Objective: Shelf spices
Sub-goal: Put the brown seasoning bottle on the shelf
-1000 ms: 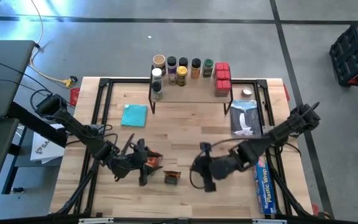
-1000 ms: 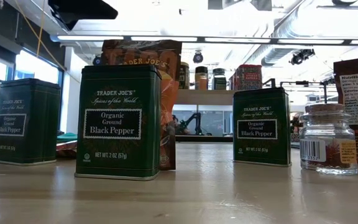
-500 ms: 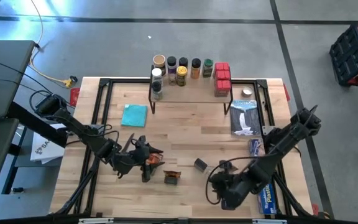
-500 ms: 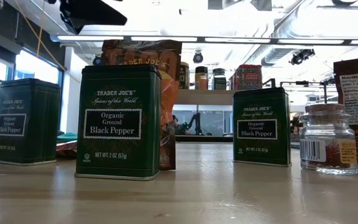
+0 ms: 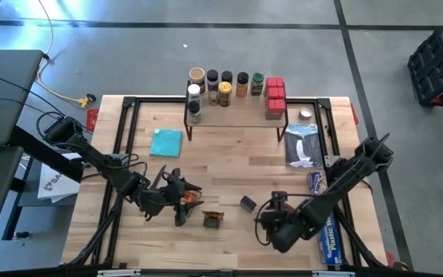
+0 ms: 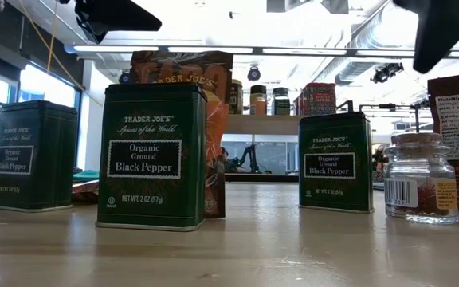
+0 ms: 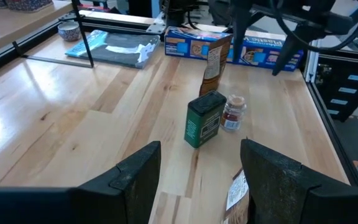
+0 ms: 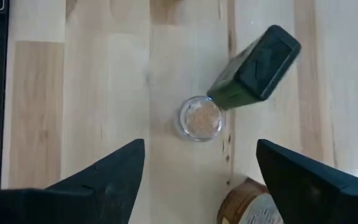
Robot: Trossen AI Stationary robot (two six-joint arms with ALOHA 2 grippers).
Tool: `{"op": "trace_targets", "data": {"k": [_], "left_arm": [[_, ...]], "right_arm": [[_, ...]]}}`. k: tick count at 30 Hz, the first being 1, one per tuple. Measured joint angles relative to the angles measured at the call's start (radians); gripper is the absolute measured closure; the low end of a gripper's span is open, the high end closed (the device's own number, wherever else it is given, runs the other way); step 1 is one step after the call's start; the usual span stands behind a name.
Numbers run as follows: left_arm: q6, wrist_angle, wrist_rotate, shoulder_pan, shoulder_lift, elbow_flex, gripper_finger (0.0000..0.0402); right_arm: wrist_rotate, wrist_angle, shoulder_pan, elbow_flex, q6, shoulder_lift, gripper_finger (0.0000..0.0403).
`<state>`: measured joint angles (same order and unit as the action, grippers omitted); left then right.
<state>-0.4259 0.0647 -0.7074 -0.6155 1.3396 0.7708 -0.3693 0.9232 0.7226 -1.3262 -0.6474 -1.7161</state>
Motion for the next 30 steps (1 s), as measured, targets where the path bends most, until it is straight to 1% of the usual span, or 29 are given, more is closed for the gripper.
{"op": "trace_targets", "data": {"k": [2, 5, 8, 11, 14, 19, 27, 30], "left_arm": [[0.0, 0.0, 0.0, 0.0, 0.0, 0.0, 0.0186], [0.0, 0.0, 0.0, 0.0, 0.0, 0.0, 0.0186], [0.0, 0.0, 0.001, 0.0, 0.0, 0.0, 0.0186], [-0.007, 0.0, 0.008, 0.0, 0.0, 0.0, 0.0186], [-0.007, 0.0, 0.009, 0.0, 0.0, 0.0, 0.0186], [-0.008, 0.0, 0.006, 0.0, 0.0, 0.0, 0.0186], [-0.008, 0.0, 0.002, 0.0, 0.0, 0.0, 0.0186], [-0.008, 0.0, 0.002, 0.0, 0.0, 0.0, 0.0186]], "right_arm": [[0.034, -0.047, -0.024, 0.017, 0.035, 0.0, 0.0098], [0.083, -0.179, -0.059, 0.093, 0.094, 0.002, 0.0098], [0.117, -0.263, -0.093, 0.167, 0.106, 0.002, 0.0098], [0.135, -0.343, -0.113, 0.224, 0.104, 0.003, 0.01], [0.134, -0.423, -0.121, 0.252, 0.105, 0.003, 0.0113], [0.134, -0.458, -0.121, 0.289, 0.097, 0.003, 0.0161], [0.136, -0.484, -0.121, 0.292, 0.086, 0.008, 0.0277], [0.139, -0.482, -0.121, 0.292, 0.069, 0.007, 0.0305]]}}
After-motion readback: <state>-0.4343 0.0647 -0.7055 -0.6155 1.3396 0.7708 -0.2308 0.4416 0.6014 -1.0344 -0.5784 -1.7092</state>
